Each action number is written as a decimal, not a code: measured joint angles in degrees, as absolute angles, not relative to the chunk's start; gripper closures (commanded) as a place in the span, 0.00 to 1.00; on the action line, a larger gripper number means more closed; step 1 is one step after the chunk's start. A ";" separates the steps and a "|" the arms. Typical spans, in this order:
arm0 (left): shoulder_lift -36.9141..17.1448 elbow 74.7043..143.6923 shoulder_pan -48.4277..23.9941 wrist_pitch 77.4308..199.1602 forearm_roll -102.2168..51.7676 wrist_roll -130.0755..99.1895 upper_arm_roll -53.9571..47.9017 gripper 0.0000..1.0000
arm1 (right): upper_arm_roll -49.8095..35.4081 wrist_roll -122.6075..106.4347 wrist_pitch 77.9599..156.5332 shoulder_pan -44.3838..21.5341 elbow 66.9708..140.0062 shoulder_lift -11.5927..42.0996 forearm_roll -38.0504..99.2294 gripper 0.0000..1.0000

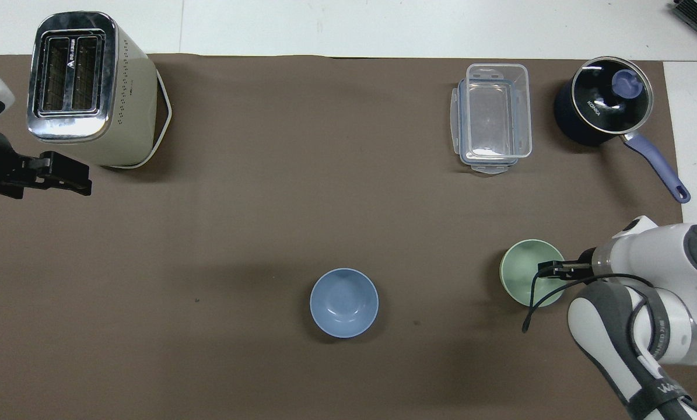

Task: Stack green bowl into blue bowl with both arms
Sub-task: 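Reach the right gripper to the rim of the green bowl, then grasp the green bowl rim with the right gripper, then carry the green bowl over the blue bowl with the right gripper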

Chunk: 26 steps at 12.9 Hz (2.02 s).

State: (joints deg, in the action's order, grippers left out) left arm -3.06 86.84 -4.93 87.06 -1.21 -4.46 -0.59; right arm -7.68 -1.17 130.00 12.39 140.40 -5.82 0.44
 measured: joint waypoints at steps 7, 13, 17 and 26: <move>-3.06 86.84 -4.93 87.06 -1.21 -4.46 -0.59 0.00 | -7.68 -1.17 130.04 12.41 140.42 -4.57 0.46 1.00; -3.06 86.84 -4.93 87.06 -1.21 -4.46 -0.59 0.00 | -7.74 -1.17 124.39 12.27 137.50 -6.79 1.30 1.00; -3.06 86.84 -4.93 87.06 -1.21 -4.46 -0.59 0.00 | -8.14 0.05 114.24 6.67 133.16 -11.59 6.77 1.00; -3.06 86.84 -4.93 87.06 -1.21 -4.46 -0.59 0.00 | -8.88 25.73 118.47 -21.80 129.89 -10.93 8.80 1.00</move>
State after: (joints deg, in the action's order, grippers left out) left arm -3.06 86.84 -4.93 87.06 -1.21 -4.46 -0.59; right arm -8.88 25.73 118.47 -21.80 129.89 -10.93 8.80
